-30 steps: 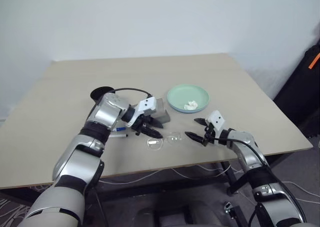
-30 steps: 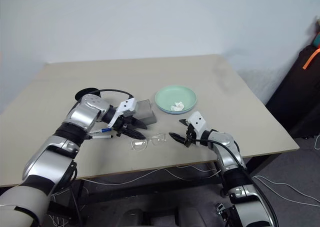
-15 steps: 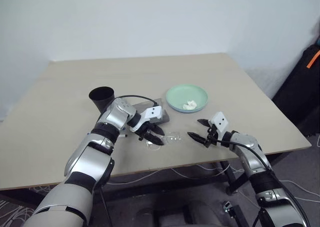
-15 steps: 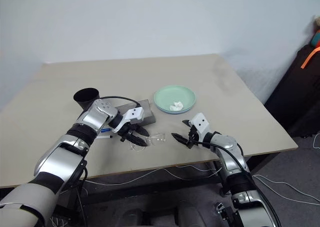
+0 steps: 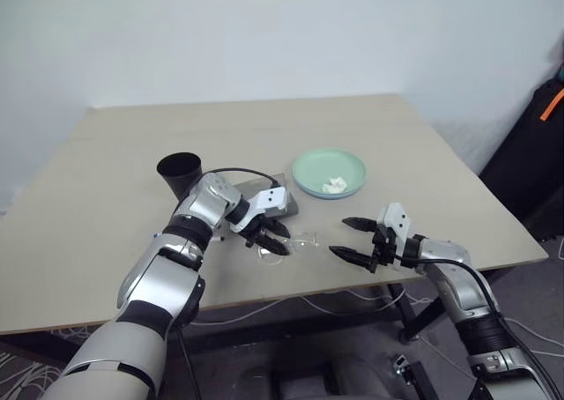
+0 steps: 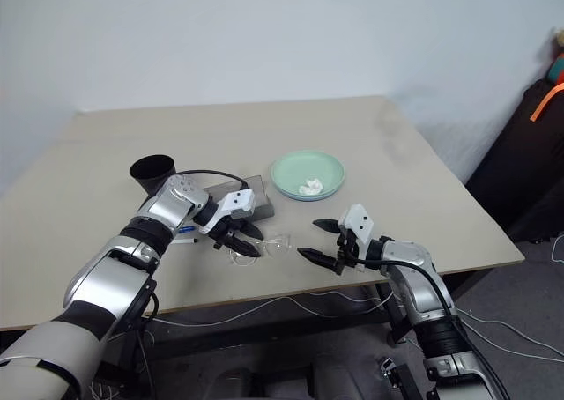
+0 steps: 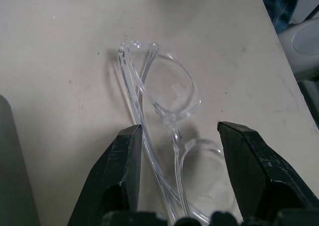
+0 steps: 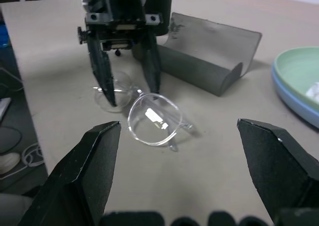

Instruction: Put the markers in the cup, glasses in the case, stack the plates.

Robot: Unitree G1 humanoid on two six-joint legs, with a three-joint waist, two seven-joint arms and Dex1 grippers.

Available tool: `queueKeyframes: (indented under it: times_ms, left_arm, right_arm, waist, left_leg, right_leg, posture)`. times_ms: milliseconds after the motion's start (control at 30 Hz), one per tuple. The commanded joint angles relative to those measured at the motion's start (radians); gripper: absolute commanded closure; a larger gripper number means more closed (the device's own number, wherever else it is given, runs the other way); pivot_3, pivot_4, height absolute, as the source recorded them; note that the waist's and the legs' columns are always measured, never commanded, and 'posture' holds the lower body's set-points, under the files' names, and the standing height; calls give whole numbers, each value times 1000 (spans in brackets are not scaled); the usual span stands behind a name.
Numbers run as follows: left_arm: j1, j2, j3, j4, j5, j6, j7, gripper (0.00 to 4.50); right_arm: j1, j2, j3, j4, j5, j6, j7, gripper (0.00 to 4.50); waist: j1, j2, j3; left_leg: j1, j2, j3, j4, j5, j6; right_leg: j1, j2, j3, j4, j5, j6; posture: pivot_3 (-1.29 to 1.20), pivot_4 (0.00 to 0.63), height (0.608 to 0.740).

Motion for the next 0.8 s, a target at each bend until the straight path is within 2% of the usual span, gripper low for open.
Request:
queueKeyframes:
  times_ms: [33,100,133,200,333,367,800]
  left_arm:
    - [-47,-4,31,-1,1,-17,12,1988]
    - [-50,-5,34,6,3,-25,17,1988]
    - [-51,-5,36,8,5,-27,17,2373]
    - [-52,-5,37,10,8,-31,16,2851]
    - [-53,-3,37,15,15,-36,9,4288]
    - [-52,-1,36,14,17,-37,3,4457]
    - [-47,5,46,7,20,-34,-19,4457]
  right_arm:
    - [-14,0,-3,-23,5,-13,-15,458]
    - [-14,1,0,-22,3,-14,-21,458]
    - [-14,1,2,-22,3,-14,-23,420]
    - [-14,0,4,-21,3,-15,-28,420]
    - [-16,-1,5,-18,5,-15,-35,420]
    - [-16,0,4,-17,5,-16,-38,420]
    - [-34,4,0,11,4,-31,-58,420]
  waist:
    - [0,0,0]
    - [0,0,0]
    - [0,0,0]
    - [0,0,0]
    - [0,0,0]
    - [0,0,0]
    - [0,0,0]
  left_leg:
    - [0,0,0,0,0,0]
    - [0,0,0,0,0,0]
    - [0,0,0,0,0,0]
    - [0,0,0,0,0,0]
    - [0,0,0,0,0,0]
    - [0,0,0,0,0,0]
    - [0,0,0,1,0,0]
  right_leg:
    - [0,0,0,0,0,0]
    - [0,0,0,0,0,0]
    - [0,0,0,0,0,0]
    - [0,0,0,0,0,0]
    - [0,0,0,0,0,0]
    - [0,0,0,0,0,0]
    - [1,0,0,0,0,0]
  posture:
    - [0,0,740]
    - [0,0,740]
    - [0,0,740]
    - [0,0,740]
    - [0,0,740]
    - [0,0,740]
    - [0,0,740]
